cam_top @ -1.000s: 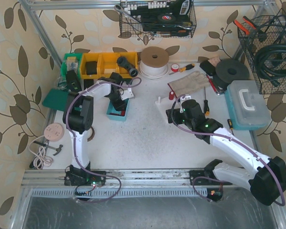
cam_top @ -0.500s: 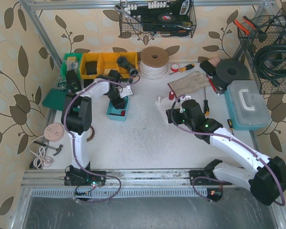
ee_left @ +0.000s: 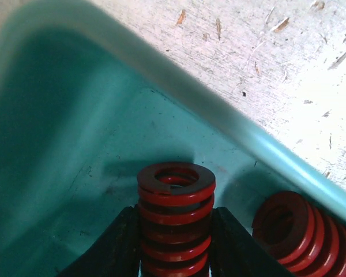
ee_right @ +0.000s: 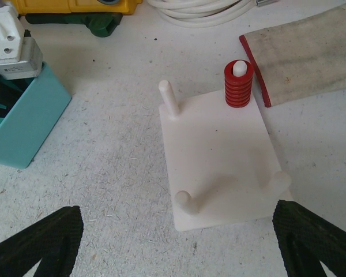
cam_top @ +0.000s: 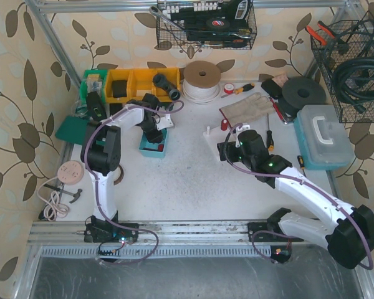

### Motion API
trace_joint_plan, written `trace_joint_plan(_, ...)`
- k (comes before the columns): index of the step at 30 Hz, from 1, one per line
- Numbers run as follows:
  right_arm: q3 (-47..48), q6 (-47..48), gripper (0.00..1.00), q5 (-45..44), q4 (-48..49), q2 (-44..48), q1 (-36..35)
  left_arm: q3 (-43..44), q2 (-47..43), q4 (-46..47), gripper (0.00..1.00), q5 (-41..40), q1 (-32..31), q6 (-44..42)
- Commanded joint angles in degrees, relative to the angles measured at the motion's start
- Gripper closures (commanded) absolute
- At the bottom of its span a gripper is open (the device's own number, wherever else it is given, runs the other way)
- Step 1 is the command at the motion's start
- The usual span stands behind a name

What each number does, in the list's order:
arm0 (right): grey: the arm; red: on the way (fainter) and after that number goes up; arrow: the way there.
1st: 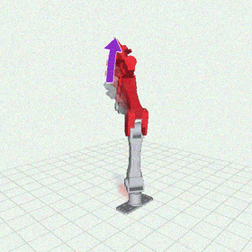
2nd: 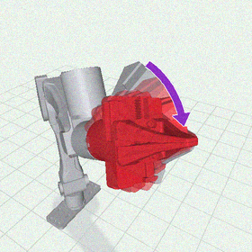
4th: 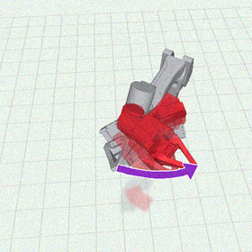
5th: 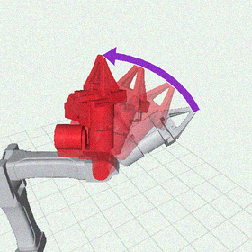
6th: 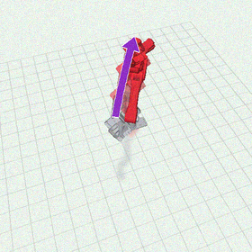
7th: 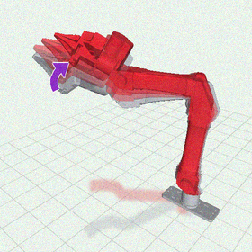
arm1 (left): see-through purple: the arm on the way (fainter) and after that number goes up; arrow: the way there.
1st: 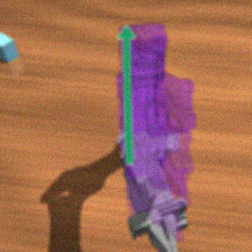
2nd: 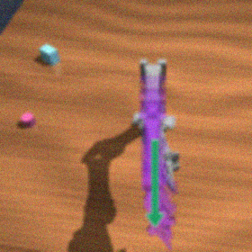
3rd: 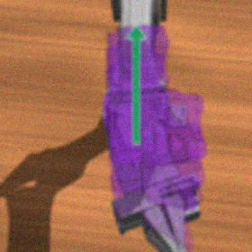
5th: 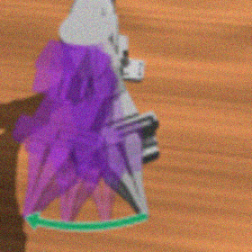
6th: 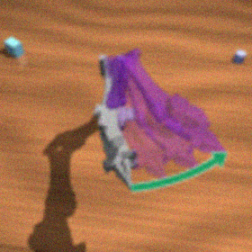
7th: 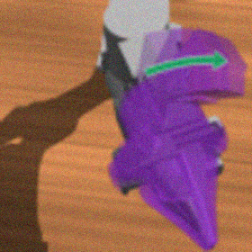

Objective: Install the large spring

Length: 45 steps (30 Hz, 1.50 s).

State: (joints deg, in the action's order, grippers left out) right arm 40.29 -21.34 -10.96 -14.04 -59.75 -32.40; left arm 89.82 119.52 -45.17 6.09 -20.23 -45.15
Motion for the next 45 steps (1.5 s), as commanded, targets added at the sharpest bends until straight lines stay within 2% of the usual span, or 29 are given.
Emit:
trace_joint_plan(1, 0.4, 0.8, 0.11, -0.9, -1.0, 0.6, -0.2, -0.4, -0.9, -1.1, 0.7, 2.5, 0.5, -1.3)
trace_joint_plan(6, 0.8, 1.2, 0.11, -1.1, -1.4, 0.9, -0.2, -0.2, -3.0, -0.1, 0.78, 4.2, 0.5, -1.2)
trace_joint_plan(12, 3.1, 0.7, 0.11, -0.1, -3.9, 0.3, -0.2, -1.5, -9.7, 4.8, 0.89, 7.6, 0.5, 1.0)
trace_joint_plan(23, 9.9, -2.6, 0.11, 8.1, -9.8, -0.6, 1.0, -15.0, -29.1, 22.6, 0.91, 12.8, -0.8, 8.9)
trace_joint_plan(26, 12.4, -2.5, 0.13, 10.9, -11.8, -0.5, 1.2, -21.7, -35.4, 31.3, 0.95, 12.5, -3.3, 13.1)
trace_joint_plan(31, 16.3, -0.7, 0.19, 17.2, -17.0, -0.5, 1.9, -34.3, -44.1, 48.1, 0.94, 7.6, -13.4, 19.2)
trace_joint_plan(34, 17.3, 0.0, 0.28, 22.7, -20.1, -0.8, 2.4, -42.6, -47.5, 58.6, 0.94, 7.5, -18.8, 21.7)
trace_joint_plan(39, 16.7, -0.6, 0.41, 28.6, -23.0, -0.2, 2.4, -53.5, -49.8, 72.7, 0.95, 6.4, -24.6, 22.9)
trace_joint_plan(45, 15.7, -1.7, 0.43, 34.2, -20.4, -1.4, 1.9, -60.5, -49.8, 82.6, 0.95, 2.3, -27.3, 22.5)
